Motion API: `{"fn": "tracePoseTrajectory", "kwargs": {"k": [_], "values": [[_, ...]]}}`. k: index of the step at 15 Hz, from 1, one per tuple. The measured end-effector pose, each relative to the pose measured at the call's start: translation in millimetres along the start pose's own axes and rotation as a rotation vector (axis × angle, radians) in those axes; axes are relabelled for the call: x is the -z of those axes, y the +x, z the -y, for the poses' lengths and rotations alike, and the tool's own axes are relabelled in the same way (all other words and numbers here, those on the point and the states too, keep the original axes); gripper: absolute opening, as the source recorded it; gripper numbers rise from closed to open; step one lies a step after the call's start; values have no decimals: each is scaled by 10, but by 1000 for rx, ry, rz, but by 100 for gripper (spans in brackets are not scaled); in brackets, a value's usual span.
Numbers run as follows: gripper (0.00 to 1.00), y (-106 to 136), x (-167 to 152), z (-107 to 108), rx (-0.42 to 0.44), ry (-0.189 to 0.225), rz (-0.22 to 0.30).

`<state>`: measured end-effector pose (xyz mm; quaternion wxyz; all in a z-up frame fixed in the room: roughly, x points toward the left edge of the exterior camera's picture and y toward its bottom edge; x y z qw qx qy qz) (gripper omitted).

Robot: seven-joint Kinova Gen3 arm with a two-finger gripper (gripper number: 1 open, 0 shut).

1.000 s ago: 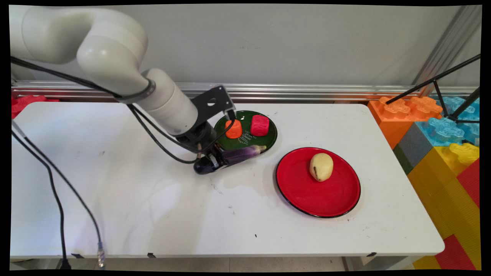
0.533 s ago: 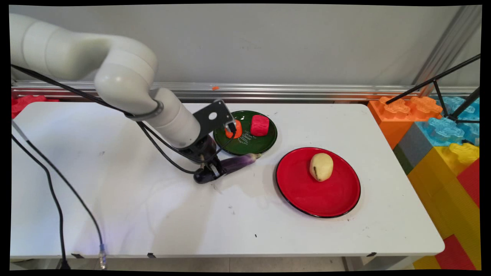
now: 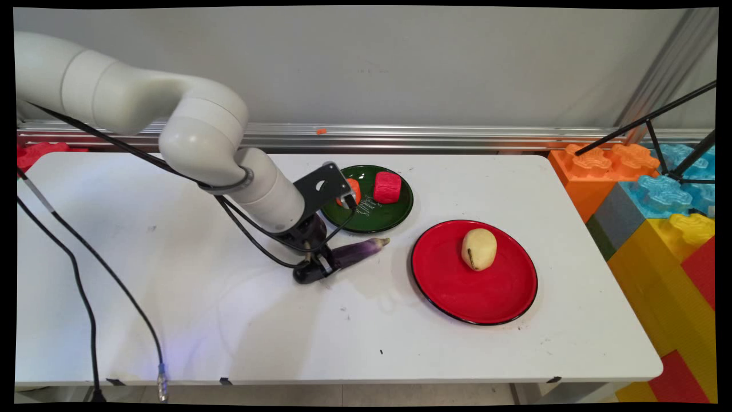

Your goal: Place the picked object on the table

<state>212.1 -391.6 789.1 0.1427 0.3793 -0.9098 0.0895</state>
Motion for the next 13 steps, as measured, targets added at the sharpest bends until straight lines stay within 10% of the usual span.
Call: {"fn": "tracePoseTrajectory", "kwargs": {"k": [7,8,13], "values": [[0,9,-128,-26,16,-12,-2],[100,16,-138,-32,16,-16,-4],[100,78,-140,-73,5,-36,-21]]}}
